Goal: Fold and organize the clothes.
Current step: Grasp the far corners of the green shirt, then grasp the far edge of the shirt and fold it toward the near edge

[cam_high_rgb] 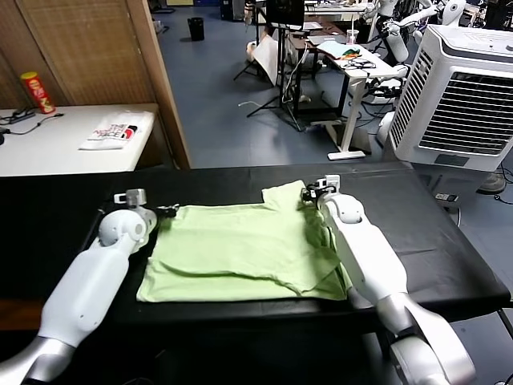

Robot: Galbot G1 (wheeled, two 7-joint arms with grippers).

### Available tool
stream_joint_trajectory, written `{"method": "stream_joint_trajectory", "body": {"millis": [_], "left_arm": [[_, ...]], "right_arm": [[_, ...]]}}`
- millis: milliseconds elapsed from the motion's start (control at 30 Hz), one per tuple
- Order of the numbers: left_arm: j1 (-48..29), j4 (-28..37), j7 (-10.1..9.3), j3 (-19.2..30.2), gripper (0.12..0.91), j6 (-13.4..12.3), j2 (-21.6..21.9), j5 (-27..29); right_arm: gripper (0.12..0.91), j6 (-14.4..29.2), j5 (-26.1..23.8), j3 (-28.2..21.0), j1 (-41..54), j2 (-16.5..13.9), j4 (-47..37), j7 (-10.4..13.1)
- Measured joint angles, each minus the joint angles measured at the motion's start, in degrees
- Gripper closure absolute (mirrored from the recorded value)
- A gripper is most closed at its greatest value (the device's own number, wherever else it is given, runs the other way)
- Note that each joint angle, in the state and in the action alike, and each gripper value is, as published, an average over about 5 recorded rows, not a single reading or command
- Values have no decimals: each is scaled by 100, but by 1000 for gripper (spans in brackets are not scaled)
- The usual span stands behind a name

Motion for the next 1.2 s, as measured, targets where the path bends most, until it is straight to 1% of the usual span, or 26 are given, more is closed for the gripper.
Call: {"method": "stream_joint_trajectory", "body": {"millis": [67,167,300,500,733,867,967,1067,1200], "left_arm": [[27,-28,2,-24,901,-37,4,22],[87,-100,-11,-83,901,-89,23,68],[213,-290,-36,-211,901,-133,97,104],[557,-820,-74,-487,901,-191,319,109],[1291,-1855,-194,-896,901,-212,715,-80],[1838,-2472,-315,-1125,901,-165,952,-113],[2245,-2887,-466,-1284,901,-98,1068,-127],[2614,-3243,-605,-1434,901,-29,1123,-148],[3031,-3621,-708,-1619,901,42,1159,-154]], "right_arm": [[892,62,63,-1,-50,-36,108,-2],[896,98,288,-22,-164,-134,406,21],[899,-14,692,-14,-401,-362,1040,120],[900,-335,1242,140,-926,-910,2285,323],[900,-834,1801,384,-1779,-1644,3686,627],[900,-1093,1919,488,-2240,-1991,4310,763],[900,-1241,2002,546,-2535,-2198,4704,860],[900,-1369,2095,599,-2788,-2368,5059,965],[900,-1435,2121,655,-3079,-2535,5468,1093]]}}
